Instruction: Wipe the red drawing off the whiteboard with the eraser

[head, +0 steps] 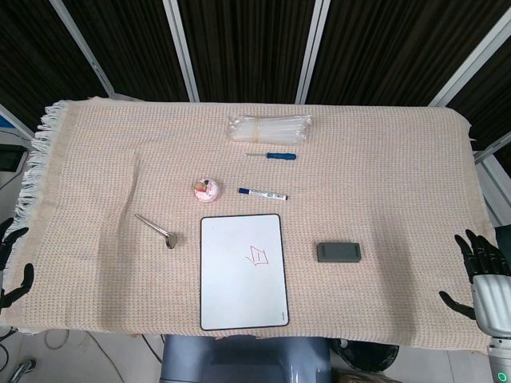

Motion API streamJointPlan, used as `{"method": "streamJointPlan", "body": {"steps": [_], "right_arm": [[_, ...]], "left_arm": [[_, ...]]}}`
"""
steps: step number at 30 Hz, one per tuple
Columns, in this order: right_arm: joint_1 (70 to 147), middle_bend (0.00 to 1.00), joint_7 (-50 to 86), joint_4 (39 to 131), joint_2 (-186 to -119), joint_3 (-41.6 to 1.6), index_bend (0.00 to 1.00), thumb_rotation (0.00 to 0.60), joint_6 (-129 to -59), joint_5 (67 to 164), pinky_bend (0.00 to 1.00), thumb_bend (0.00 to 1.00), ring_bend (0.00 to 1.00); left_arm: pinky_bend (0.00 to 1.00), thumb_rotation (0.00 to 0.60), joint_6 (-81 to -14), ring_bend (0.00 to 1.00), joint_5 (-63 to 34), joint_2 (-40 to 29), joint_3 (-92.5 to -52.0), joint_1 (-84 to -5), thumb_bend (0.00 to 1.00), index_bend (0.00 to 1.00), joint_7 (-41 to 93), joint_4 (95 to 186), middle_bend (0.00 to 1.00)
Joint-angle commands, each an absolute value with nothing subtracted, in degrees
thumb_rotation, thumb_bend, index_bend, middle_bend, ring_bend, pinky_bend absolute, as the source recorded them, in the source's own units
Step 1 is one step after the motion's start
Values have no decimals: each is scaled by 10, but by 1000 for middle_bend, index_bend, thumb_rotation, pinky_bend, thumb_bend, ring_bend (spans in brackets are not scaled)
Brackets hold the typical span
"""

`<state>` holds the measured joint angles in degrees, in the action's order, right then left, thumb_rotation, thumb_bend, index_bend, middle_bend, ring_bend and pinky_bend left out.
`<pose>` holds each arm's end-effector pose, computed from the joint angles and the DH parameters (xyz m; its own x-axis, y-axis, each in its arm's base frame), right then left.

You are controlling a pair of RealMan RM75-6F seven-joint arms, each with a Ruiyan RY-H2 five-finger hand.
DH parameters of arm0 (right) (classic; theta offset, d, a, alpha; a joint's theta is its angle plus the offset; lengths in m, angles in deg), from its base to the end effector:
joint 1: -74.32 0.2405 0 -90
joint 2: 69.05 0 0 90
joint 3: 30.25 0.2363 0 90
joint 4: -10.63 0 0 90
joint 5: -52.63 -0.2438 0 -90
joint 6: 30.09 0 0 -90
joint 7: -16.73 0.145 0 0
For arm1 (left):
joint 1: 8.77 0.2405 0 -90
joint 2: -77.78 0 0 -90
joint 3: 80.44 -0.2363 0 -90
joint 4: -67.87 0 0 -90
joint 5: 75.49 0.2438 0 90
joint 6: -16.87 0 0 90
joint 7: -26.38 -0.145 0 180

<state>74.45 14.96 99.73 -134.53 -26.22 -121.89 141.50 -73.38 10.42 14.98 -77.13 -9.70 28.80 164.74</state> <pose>-0.3154 -0.1621 0.1335 0.4551 0.1019 0.8846 -0.8900 0.0219 0.4554 -0.2977 0.1633 0.1319 0.3059 -0.0693 0.9495 0.9518 0.0462 -0.3032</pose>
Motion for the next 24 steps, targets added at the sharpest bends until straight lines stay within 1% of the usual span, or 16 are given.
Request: {"method": "streamJointPlan", "body": {"steps": [1,6,10,14,16,20,24], "right_arm": [[744,7,149,998,-1345,-262,0,600,-1219,1415,134,103,39],[745,7,145,1000,-1344,-263,0,600,-1215,1413,134,103,39],[749,11,159,1008,-1341,-268,0,600,-1198,1409,134,103,39],[759,80,181,1022,-1326,-280,0,600,-1169,1417,134,103,39],[764,81,188,1029,-1317,-283,0,600,-1156,1420,134,103,39],[795,77,191,1058,-1279,-285,0,600,-1097,1415,134,104,41],[852,77,214,1100,-1233,-273,0,600,-985,1372,134,102,46]], "left_arm": [[0,600,-734,0,104,150,-771,-97,482,169,289,1648,18],[0,600,-734,0,104,151,-771,-97,482,169,290,1648,18],[0,600,-728,0,100,148,-771,-99,482,169,287,1649,18],[0,600,-728,0,103,143,-772,-100,482,158,278,1649,18],[0,600,-730,0,102,142,-771,-99,482,144,272,1645,17],[0,600,-731,0,95,142,-768,-99,482,144,272,1647,17],[0,600,-729,0,95,141,-768,-100,482,144,271,1646,17]]}}
